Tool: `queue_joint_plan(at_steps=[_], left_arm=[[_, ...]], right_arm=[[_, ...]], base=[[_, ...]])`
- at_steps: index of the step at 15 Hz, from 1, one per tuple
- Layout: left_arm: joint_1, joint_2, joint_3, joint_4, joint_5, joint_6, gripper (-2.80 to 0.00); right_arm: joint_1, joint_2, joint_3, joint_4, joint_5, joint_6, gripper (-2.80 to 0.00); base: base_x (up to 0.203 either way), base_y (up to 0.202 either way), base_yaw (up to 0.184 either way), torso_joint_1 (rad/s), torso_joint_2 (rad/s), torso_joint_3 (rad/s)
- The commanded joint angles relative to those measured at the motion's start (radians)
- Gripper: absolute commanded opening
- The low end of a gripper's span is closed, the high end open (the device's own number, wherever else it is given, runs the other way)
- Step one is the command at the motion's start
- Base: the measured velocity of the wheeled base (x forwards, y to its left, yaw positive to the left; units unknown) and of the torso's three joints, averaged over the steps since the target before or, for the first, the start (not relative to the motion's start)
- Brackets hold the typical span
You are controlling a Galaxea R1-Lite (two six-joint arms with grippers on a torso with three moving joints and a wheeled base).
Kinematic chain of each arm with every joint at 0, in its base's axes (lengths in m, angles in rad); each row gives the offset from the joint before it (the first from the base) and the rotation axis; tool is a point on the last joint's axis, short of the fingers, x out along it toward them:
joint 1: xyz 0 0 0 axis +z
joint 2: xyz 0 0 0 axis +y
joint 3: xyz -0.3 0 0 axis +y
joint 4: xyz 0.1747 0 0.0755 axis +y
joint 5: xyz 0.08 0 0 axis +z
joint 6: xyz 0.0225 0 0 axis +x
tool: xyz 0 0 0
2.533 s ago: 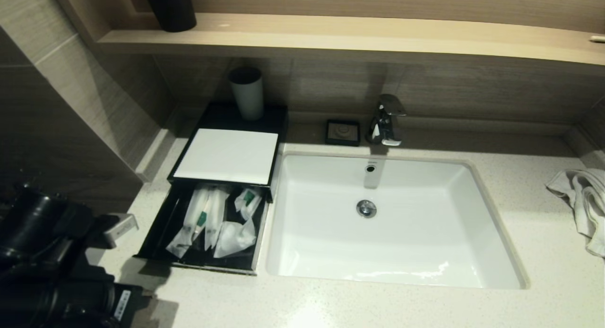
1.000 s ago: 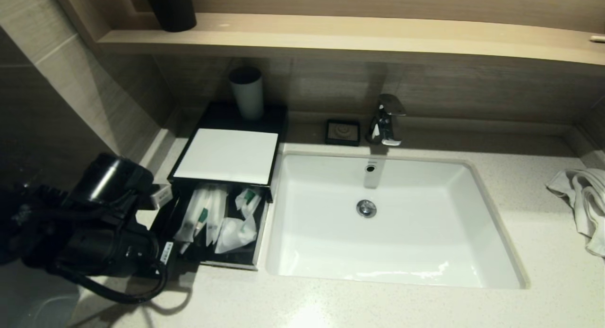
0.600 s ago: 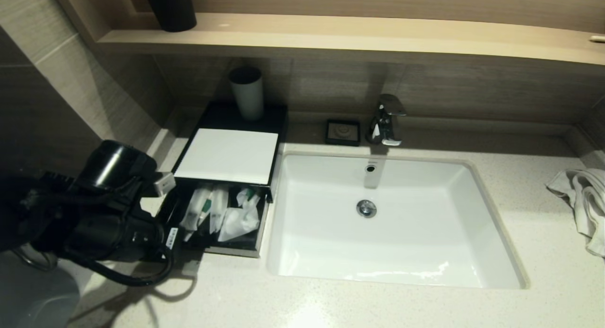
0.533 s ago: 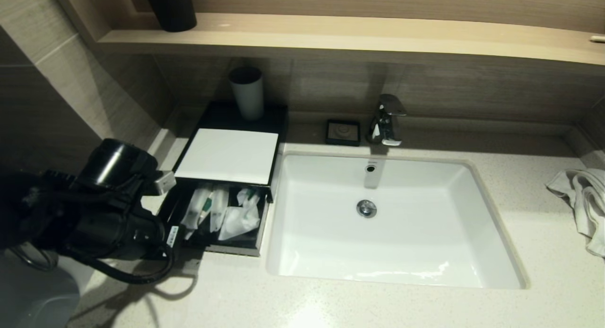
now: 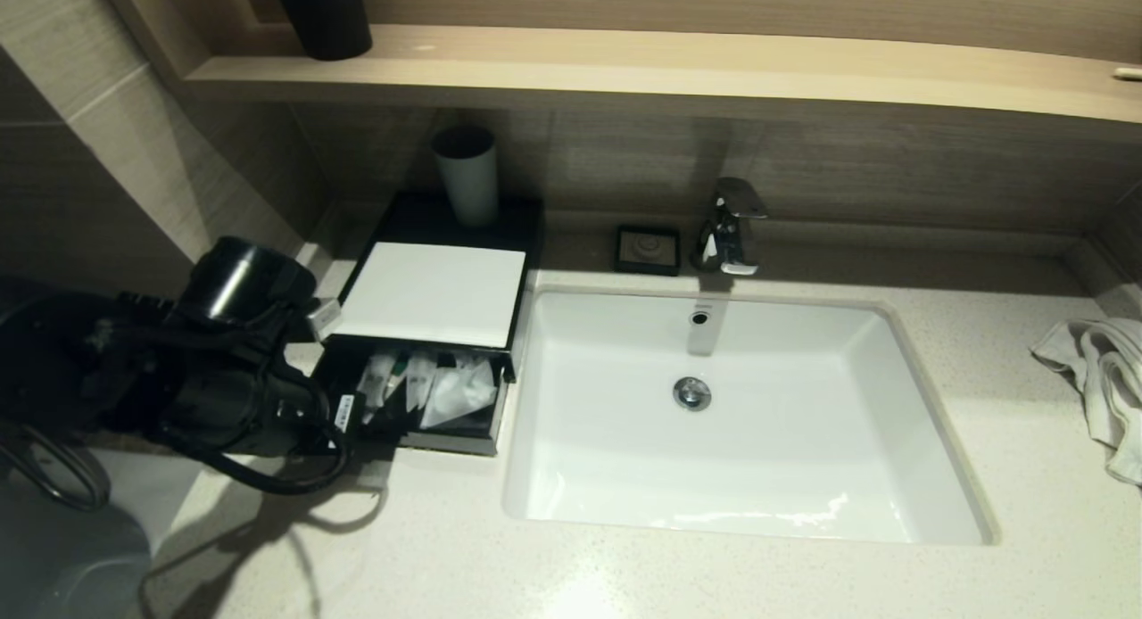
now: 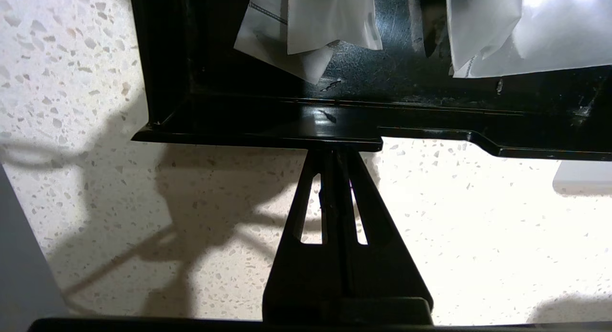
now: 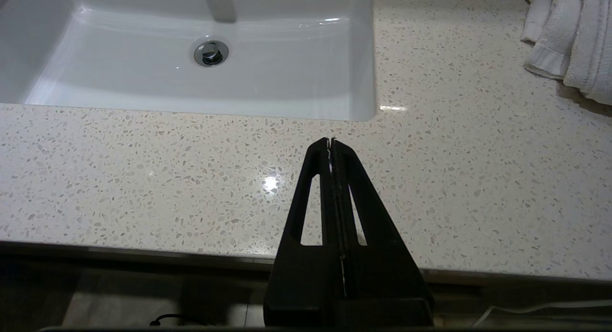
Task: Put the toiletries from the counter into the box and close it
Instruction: Close the drawer
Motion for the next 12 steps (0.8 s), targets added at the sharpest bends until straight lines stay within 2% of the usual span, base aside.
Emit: queue_joint_plan(at_steps=[1, 4, 8, 12], left_arm=[[0.002, 0.029, -0.025, 0.0, 0.0, -0.002, -2.8], [0.003, 0.058, -0.055, 0.0, 0.001, -0.002, -2.8], [0.006, 0.104, -0.082, -0.036, 0.068, -0.018, -2.8], [0.006, 0.12, -0.115, -0.044, 0.068, -0.019, -2.8]], right_arm=[[-0.002, 0.0, 0.0, 0.0, 0.0, 0.0, -2.8], [0.0, 0.0, 0.0, -0.001, 0.0, 0.001, -2.8], [0.0, 0.0, 0.0, 0.0, 0.0, 0.001, -2.8], [0.0, 0.0, 0.0, 0.0, 0.0, 0.001, -2.8]], base=[[0.0, 0.0, 0.0, 0.0, 0.0, 0.0], [0.0, 0.0, 0.0, 0.0, 0.0, 0.0], [0.0, 0.0, 0.0, 0.0, 0.0, 0.0], [0.0, 0.0, 0.0, 0.0, 0.0, 0.0]])
